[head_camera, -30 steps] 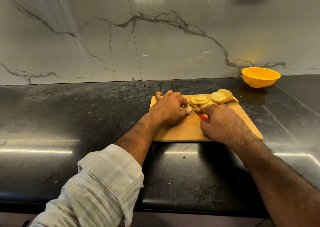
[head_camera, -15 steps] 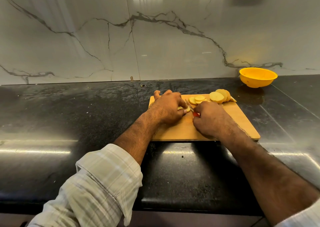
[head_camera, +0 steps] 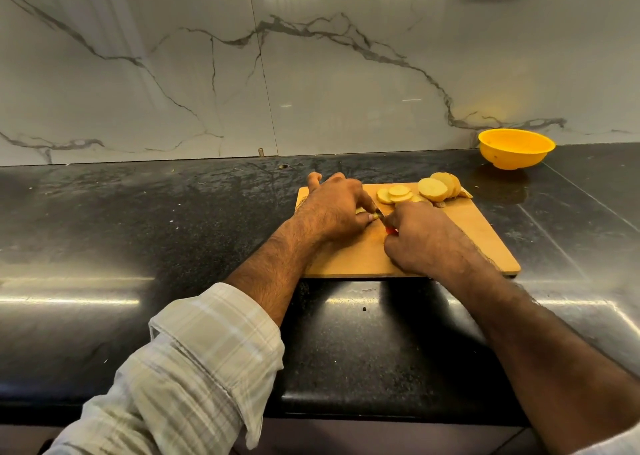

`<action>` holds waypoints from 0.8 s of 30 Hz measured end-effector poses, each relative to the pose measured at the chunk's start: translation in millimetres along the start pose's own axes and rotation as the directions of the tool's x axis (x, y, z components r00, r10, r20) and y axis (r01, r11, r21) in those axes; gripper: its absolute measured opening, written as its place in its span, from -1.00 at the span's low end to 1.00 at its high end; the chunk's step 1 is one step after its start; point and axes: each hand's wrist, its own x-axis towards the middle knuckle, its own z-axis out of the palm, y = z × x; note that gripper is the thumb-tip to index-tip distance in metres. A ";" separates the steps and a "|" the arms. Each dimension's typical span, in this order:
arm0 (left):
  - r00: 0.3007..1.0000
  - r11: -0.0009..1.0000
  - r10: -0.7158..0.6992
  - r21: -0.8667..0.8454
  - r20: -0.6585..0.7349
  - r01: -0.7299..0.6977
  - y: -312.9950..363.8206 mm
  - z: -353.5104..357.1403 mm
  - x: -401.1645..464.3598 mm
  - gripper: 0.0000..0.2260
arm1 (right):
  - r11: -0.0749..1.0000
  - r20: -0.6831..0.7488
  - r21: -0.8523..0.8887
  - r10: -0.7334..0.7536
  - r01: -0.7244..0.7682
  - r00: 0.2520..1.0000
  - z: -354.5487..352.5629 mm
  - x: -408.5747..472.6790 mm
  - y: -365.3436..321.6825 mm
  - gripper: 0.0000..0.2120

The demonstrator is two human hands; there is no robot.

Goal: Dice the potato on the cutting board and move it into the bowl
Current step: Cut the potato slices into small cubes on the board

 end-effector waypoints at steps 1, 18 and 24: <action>1.000 1.000 0.000 0.000 0.003 0.000 0.2 -0.1 -0.2 -0.79 | 1.000 0.000 -0.002 -0.008 0.008 1.000 -0.8 2.1 -1.0 -0.62; 0.999 0.999 -0.029 -0.033 0.016 0.030 -2.7 -1.4 0.3 -0.83 | 0.999 0.015 -0.045 -0.006 0.007 1.000 1.1 -3.5 -7.2 -0.62; 1.000 1.000 -0.013 -0.018 0.017 0.013 -3.6 -1.0 -1.4 -0.83 | 1.000 0.004 -0.027 -0.012 0.012 1.000 3.1 3.1 -10.8 -0.66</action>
